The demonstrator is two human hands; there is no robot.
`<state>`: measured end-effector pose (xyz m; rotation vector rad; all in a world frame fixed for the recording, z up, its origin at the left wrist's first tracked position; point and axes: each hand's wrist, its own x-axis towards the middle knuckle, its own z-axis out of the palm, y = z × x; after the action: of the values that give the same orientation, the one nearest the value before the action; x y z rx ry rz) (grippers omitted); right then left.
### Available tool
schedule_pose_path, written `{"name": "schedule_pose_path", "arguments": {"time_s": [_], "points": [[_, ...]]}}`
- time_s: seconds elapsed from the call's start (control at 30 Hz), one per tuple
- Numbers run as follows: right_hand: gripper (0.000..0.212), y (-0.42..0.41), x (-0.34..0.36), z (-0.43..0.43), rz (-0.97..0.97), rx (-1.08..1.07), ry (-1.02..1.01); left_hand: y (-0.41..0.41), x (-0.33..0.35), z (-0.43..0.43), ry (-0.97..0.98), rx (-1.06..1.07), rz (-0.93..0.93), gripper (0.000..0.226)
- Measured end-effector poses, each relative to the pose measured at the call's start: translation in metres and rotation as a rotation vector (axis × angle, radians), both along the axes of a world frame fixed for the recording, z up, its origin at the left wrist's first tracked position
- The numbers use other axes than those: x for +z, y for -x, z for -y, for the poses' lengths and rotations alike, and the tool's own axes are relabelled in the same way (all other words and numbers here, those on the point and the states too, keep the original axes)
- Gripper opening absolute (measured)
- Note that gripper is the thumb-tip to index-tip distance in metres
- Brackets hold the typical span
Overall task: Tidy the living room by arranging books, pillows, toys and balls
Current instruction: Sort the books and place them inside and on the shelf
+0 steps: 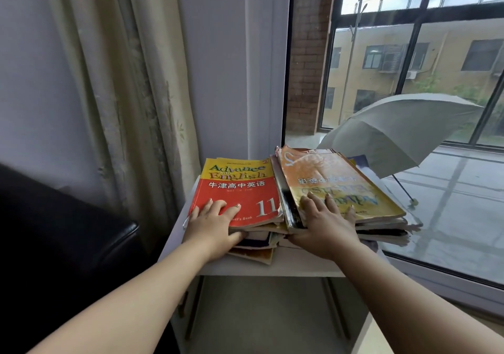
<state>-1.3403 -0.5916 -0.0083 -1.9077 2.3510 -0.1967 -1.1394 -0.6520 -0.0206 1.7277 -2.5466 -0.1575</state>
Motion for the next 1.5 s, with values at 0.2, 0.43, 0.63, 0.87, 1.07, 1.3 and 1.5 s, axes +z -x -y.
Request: {"name": "schedule_pose_path", "arguments": {"time_s": [0.2, 0.43, 0.63, 0.87, 1.07, 1.3, 1.5], "points": [[0.091, 0.001, 0.007, -0.004, 0.005, 0.014, -0.043, -0.003, -0.001, 0.003, -0.030, -0.011, -0.019, 0.061], [0.056, -0.009, 0.011, -0.010, -0.081, 0.062, 0.059, -0.003, 0.004, -0.004, 0.030, -0.023, -0.009, 0.057], [0.039, -0.001, 0.019, -0.016, 0.072, 0.018, 0.013, -0.014, 0.009, -0.007, -0.114, -0.075, 0.049, 0.075], [0.026, -0.016, 0.049, -0.022, 0.637, -0.229, 0.451, -0.018, 0.014, -0.037, 0.128, -0.059, -0.224, 0.062], [0.022, -0.039, 0.101, -0.037, 1.433, -0.273, 0.693, -0.012, 0.056, -0.054, -0.014, -0.165, -0.447, 0.070], [0.013, -0.067, 0.185, -0.062, 2.162, -0.068, 0.826, -0.008, 0.095, -0.077, -0.150, -0.239, -0.776, 0.064], [0.015, -0.087, 0.235, -0.071, 2.207, 0.162, 0.752, -0.010, 0.139, -0.074, 0.137, -0.035, -1.129, 0.022]]}}
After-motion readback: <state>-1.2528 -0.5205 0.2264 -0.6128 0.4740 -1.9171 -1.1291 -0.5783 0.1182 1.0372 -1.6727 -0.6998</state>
